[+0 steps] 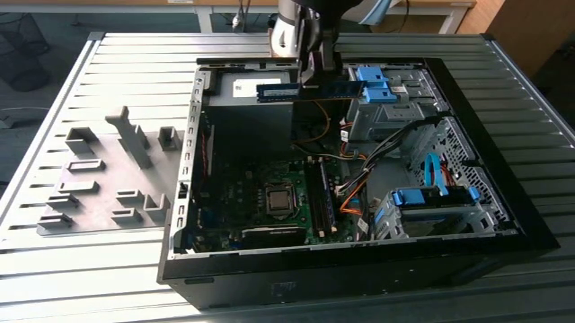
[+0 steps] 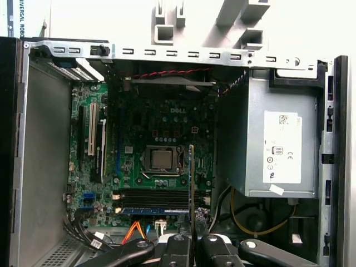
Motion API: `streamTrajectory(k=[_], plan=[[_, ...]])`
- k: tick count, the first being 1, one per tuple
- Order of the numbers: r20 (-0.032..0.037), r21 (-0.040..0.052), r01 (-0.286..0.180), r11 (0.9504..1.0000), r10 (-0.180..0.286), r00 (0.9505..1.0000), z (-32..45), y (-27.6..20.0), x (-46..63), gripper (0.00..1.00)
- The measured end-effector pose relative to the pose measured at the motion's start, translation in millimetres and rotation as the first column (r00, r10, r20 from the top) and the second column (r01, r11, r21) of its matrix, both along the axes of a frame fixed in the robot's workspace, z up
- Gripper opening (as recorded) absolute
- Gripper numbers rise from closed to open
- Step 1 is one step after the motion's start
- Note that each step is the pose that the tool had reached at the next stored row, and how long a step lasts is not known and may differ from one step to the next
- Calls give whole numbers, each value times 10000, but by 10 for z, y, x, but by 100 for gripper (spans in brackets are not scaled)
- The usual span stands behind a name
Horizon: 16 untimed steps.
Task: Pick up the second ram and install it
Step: 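Pick up the second ram and move it above second insertion slot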
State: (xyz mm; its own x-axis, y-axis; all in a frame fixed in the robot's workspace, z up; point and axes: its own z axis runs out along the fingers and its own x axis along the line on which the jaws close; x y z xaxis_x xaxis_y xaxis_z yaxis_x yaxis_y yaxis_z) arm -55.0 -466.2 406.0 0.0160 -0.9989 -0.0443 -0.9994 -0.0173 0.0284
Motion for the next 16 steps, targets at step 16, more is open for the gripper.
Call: streamTrajectory(k=[16], plan=[[0, -1, 0, 10000, 0, 10000, 0, 0, -67, 14]])
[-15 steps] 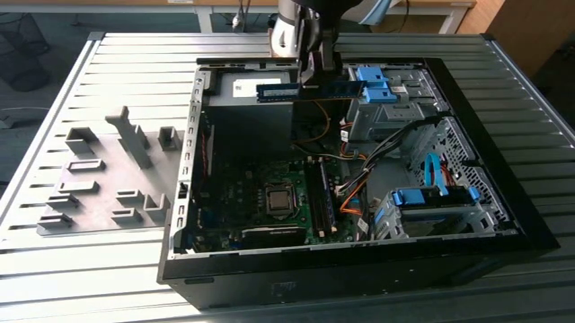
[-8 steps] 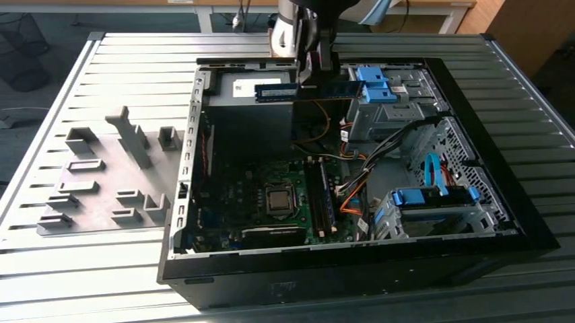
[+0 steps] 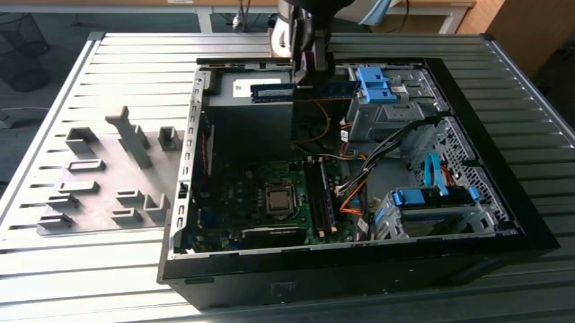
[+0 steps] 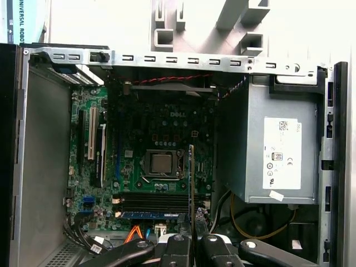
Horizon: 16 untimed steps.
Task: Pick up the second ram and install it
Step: 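Pick up the second ram and move it above second insertion slot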
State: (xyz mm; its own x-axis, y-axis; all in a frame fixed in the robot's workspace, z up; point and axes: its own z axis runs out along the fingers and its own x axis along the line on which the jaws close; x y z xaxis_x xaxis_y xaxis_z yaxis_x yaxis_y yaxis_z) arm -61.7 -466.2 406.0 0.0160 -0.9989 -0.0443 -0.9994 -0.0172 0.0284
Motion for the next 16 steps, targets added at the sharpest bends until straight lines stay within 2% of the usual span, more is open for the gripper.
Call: streamTrajectory(k=[16], plan=[[0, 0, -1, 10000, 1, 10000, 0, 0, -33, 14]])
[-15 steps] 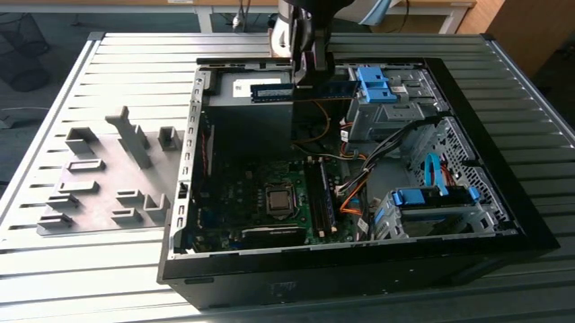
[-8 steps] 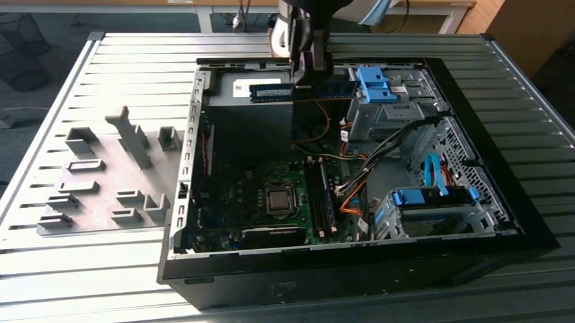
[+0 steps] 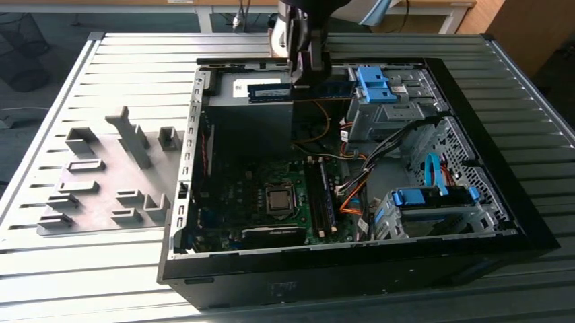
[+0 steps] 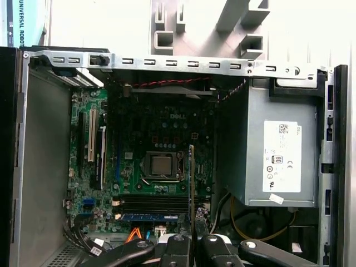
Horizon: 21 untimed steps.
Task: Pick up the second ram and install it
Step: 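Pick up the second ram and move it above second insertion slot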
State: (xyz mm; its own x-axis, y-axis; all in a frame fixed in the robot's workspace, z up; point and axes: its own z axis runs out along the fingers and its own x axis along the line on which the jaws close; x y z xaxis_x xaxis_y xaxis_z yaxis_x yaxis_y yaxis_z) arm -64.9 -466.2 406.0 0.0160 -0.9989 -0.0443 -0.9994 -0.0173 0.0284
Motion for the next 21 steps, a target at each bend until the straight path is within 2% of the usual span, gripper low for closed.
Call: streamTrajectory(k=[2, 3, 21], plan=[[0, 0, 1, 10000, -1, 10000, 0, 0, -6, 14], [0, 0, 0, 10000, 0, 10000, 0, 0, -44, 14], [0, 0, 1, 10000, -1, 10000, 0, 0, -102, 14]])
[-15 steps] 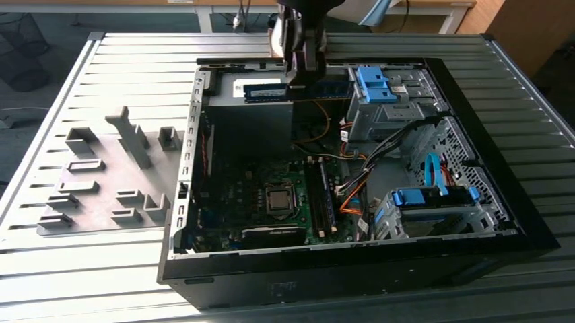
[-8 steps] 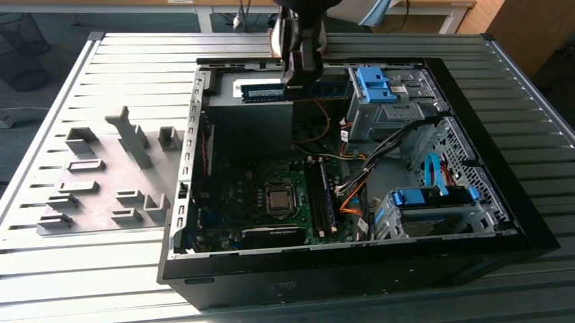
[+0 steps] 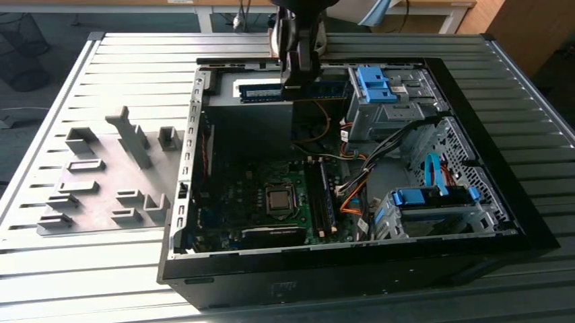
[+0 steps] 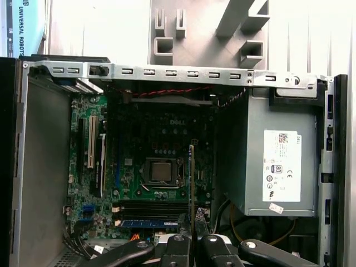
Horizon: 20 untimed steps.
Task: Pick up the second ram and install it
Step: 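Pick up the second ram and move it above second insertion slot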
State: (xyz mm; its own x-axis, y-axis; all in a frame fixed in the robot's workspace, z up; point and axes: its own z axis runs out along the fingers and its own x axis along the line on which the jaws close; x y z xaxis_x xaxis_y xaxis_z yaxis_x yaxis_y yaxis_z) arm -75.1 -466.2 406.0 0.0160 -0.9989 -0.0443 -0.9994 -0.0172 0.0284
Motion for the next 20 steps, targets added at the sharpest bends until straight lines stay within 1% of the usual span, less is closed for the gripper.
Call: streamTrajectory(k=[20], plan=[[0, 0, 0, 10000, 0, 10000, 0, 0, -54, 14]])
